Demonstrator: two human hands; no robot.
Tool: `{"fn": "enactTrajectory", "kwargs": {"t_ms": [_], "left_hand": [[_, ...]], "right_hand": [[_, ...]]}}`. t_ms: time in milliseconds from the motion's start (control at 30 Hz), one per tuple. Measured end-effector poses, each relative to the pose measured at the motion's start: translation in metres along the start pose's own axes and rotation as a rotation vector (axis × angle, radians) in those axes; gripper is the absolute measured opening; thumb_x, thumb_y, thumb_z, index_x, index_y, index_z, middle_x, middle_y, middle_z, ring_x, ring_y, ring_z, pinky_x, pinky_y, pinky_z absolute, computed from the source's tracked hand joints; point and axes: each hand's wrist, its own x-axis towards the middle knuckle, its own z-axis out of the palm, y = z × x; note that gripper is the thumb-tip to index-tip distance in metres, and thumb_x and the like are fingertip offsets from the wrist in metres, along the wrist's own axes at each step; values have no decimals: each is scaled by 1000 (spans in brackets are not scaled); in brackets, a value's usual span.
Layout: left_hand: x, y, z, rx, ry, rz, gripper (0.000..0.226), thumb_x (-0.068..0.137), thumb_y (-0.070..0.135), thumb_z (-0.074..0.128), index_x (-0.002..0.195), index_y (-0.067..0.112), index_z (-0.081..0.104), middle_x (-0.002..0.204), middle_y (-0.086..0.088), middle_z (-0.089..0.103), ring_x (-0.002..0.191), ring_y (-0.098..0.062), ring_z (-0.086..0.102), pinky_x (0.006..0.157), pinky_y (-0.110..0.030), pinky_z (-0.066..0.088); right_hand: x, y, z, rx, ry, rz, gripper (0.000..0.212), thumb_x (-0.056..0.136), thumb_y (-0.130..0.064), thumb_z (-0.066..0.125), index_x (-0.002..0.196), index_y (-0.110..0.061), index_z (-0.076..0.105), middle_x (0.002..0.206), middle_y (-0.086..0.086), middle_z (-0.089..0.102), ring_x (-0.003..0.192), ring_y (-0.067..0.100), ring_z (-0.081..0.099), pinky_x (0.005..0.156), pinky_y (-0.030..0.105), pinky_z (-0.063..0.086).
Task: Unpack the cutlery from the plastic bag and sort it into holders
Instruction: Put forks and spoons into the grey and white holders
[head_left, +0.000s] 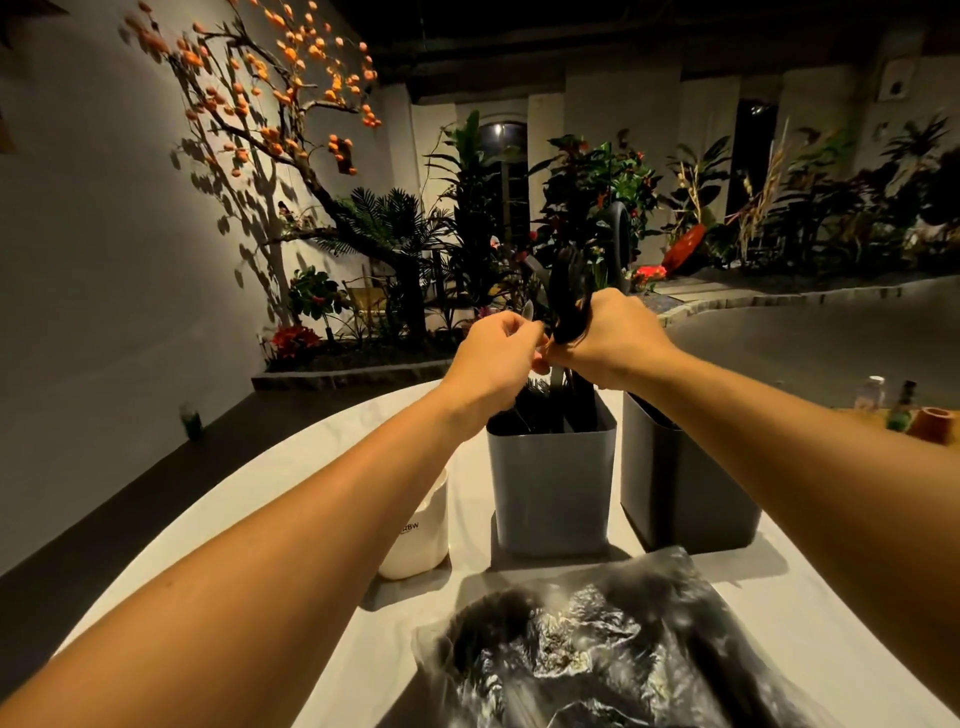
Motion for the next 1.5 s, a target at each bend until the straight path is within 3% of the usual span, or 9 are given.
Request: {"fn": "enactTrajectory", "kwargs": {"t_ms": [200,367,500,800,933,1233,1433,1467,1500], "left_hand": [[7,-21,-1,108,48,-48,34,100,26,48,105,-4,62,82,-11,58,66,-20,44,60,-33,35],[10,-29,-6,0,131,-98,25,96,22,48,100,3,63,74,-4,51,62,-19,39,59,-33,32],[-8,-14,-6,-220,-55,-182,48,102,53,33,93,13,58,60,1,43,48,-13,32,51,-26,26],[-42,-7,-18,-490,-327,-186,82,88,84,8,69,14,46,57,-1,30,45,-13,21,47,-25,15],[-60,-7,-26,-499,-343,-198,88,89,83,10,71,11,56,58,-1,28,47,-13,20,48,-25,15],[-103,1,-53,-456,-356,-242,83,89,83,12,81,10,51,59,0,27,60,-17,10,57,-31,8],[-120,4,-57,-97,-134,-223,90,91,78,-3,91,11,58,57,-3,51,48,-9,39,48,-25,32],[-124,5,-58,-71,-108,-202,92,92,75,-3,103,11,63,71,-11,65,60,-13,57,56,-26,44],[-128,8,-58,-66,-92,-182,93,95,71,-2,120,10,64,98,-22,70,80,-26,68,86,-38,56]], "right_hand": [[-8,4,17,40,-96,68,45,63,-61,80,78,-21,69,71,-2,68,72,17,66,64,38,58],[-15,7,10,120,-117,66,59,67,-68,76,104,-23,64,93,-6,66,89,16,64,82,40,57],[-18,8,6,143,71,82,36,88,-59,58,98,-25,64,91,-4,67,90,18,63,84,40,54],[-45,-29,-9,611,-103,-137,26,100,-35,56,95,-15,73,88,1,72,79,10,67,71,26,53],[-61,-45,-16,598,-110,-147,17,98,-30,59,95,-22,74,86,0,72,70,4,63,54,14,46],[-94,-68,-18,495,-239,-171,15,87,-14,75,102,-13,75,86,1,75,76,11,73,64,23,59],[-110,-100,-19,404,-254,-91,13,85,-21,76,82,-8,76,70,7,74,61,14,73,66,29,61],[-111,-106,-18,456,-275,-49,17,85,-21,76,83,-5,76,70,9,74,62,17,74,69,33,62],[-112,-111,-17,517,-294,-4,19,86,-21,75,85,-2,75,72,11,75,63,20,74,70,35,63]]}}
